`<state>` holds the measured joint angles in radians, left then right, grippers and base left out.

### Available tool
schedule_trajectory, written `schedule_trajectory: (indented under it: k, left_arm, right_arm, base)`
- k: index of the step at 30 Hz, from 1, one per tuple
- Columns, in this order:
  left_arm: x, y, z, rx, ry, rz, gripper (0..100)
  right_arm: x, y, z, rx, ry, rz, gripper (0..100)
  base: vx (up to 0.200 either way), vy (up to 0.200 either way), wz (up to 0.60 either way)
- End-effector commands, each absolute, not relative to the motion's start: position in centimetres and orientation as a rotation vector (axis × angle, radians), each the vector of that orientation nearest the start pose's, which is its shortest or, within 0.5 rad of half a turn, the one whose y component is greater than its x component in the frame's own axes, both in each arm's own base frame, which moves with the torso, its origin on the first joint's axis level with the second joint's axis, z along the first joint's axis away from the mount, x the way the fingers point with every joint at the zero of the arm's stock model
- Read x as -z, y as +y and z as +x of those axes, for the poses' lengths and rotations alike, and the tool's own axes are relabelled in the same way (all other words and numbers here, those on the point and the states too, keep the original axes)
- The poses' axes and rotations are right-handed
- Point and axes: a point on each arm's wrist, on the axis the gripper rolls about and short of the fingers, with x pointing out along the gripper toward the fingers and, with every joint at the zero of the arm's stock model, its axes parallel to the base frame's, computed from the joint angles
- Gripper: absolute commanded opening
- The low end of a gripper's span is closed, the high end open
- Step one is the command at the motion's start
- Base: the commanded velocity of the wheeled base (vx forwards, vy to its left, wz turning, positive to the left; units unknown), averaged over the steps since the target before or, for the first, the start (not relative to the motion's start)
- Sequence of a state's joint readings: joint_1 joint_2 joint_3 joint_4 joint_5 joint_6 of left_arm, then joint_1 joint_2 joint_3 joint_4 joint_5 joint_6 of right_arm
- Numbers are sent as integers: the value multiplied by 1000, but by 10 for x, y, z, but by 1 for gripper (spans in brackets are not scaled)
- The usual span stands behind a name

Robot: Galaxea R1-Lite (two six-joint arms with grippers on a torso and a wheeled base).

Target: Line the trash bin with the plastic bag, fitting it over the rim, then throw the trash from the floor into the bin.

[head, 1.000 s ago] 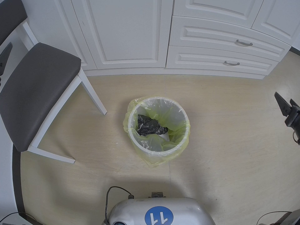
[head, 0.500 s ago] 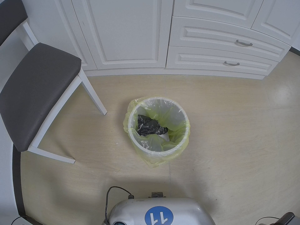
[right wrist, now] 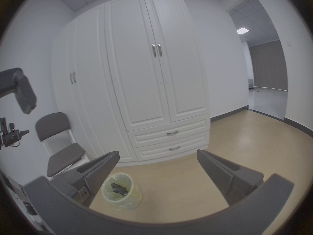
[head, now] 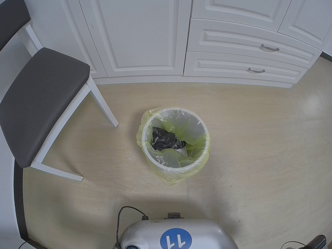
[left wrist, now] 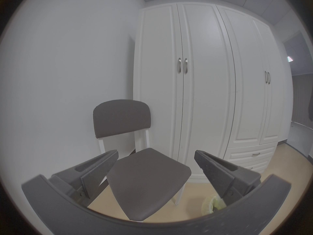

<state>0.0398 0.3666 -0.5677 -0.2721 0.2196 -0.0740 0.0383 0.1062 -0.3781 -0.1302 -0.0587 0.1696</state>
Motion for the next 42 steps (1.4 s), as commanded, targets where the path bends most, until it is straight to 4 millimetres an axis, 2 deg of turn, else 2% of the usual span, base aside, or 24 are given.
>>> schedule_trajectory:
  k: [1,7,8,11,15,17,18,19,20,21,24,27,29,31,35,39,42]
  left_arm:
    - [-263,3,-55,-225,-551,-119,100]
    - [-280,1,-65,-184,-582,-107,100]
    - [-290,1,-71,-175,-599,-104,100]
    - [-300,0,-86,-173,-626,-101,100]
    - [-301,-2,-116,-149,-671,-87,100]
    - [-302,-2,-122,-134,-676,-72,100]
    - [-302,-3,-128,-124,-683,-58,100]
    - [-300,-4,-135,-117,-698,-55,100]
    - [-300,-4,-135,-117,-698,-55,100]
    - [-293,-4,-144,-117,-721,-54,100]
    - [-280,-3,-156,-108,-736,-56,100]
    - [-271,-2,-163,-97,-746,-59,100]
    - [-259,3,-168,-68,-753,-70,100]
    - [-251,2,-167,-71,-755,-78,100]
    - [-249,4,-163,-122,-744,-116,100]
    - [-241,4,-149,-138,-699,-131,100]
    - [-221,4,-110,-136,-731,-125,100]
  right_arm:
    - [-177,0,-70,-41,-473,157,100]
    - [-195,0,-84,-51,-543,133,100]
    - [-203,0,-89,-53,-569,127,100]
    - [-217,-1,-101,-53,-627,102,100]
    - [-233,-1,-121,-56,-718,98,100]
    - [-238,-1,-126,-57,-742,97,100]
    - [-244,-1,-135,-58,-781,97,100]
    - [-249,-1,-145,-58,-821,96,100]
    - [-249,-1,-145,-58,-821,96,100]
    - [-252,0,-156,-54,-861,94,100]
    - [-259,-1,-169,-20,-912,105,100]
    - [-264,-3,-180,38,-952,134,100]
    - [-266,-4,-184,77,-974,157,100]
    - [-266,-4,-185,108,-982,173,100]
    - [-265,-6,-182,158,-972,199,100]
    - [-262,-6,-177,171,-951,201,100]
    - [-257,-5,-166,170,-913,193,100]
  base:
    - [0,0,0]
    - [0,0,0]
    - [0,0,0]
    - [0,0,0]
    - [0,0,0]
    - [0,0,0]
    - [0,0,0]
    - [0,0,0]
    - [0,0,0]
    - [0,0,0]
    - [0,0,0]
    - [0,0,0]
    - [0,0,0]
    - [0,0,0]
    - [0,0,0]
    - [0,0,0]
    - [0,0,0]
